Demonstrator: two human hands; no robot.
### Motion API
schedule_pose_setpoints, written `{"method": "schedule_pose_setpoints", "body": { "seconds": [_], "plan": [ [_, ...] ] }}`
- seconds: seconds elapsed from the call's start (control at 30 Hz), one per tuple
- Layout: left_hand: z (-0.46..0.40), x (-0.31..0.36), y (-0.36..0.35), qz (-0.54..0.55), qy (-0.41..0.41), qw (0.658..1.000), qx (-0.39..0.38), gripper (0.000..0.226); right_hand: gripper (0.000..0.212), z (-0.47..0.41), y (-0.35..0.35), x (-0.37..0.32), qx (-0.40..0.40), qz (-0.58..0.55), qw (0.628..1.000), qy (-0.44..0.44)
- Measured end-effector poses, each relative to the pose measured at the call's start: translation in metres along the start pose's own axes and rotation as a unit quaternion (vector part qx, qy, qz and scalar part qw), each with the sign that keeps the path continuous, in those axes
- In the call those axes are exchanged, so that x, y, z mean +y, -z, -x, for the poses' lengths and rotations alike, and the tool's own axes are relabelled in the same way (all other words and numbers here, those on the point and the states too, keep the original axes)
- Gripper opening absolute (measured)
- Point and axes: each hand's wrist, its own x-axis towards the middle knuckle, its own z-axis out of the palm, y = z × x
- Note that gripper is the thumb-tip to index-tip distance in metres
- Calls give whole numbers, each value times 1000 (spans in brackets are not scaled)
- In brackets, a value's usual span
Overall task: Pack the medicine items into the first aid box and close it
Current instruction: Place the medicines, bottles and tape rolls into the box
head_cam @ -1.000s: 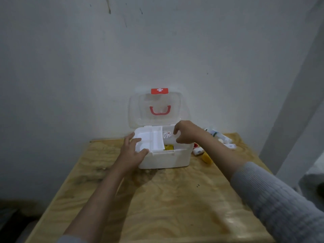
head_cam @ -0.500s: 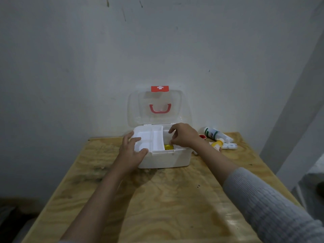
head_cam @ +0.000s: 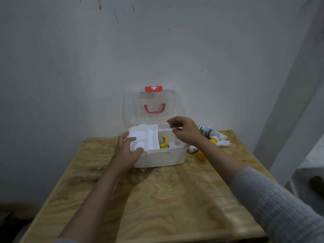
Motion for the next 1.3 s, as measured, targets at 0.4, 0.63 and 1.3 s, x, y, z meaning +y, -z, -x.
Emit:
{"method": "schedule_pose_setpoints", "body": {
  "seconds": [0.4, 0.63, 1.3],
  "plan": [
    [-2, -3, -3, 23, -4, 1000, 18, 46, 24, 183, 80, 36, 159, 177, 954, -184],
    [-1, -3, -5, 21, -10, 999, 27, 45, 29, 224, 40, 59, 196, 228, 921, -248],
    [2, 2, -5, 25, -4, 999, 22, 46, 21, 135, 51, 16, 276, 106, 955, 18]
  ]
}}
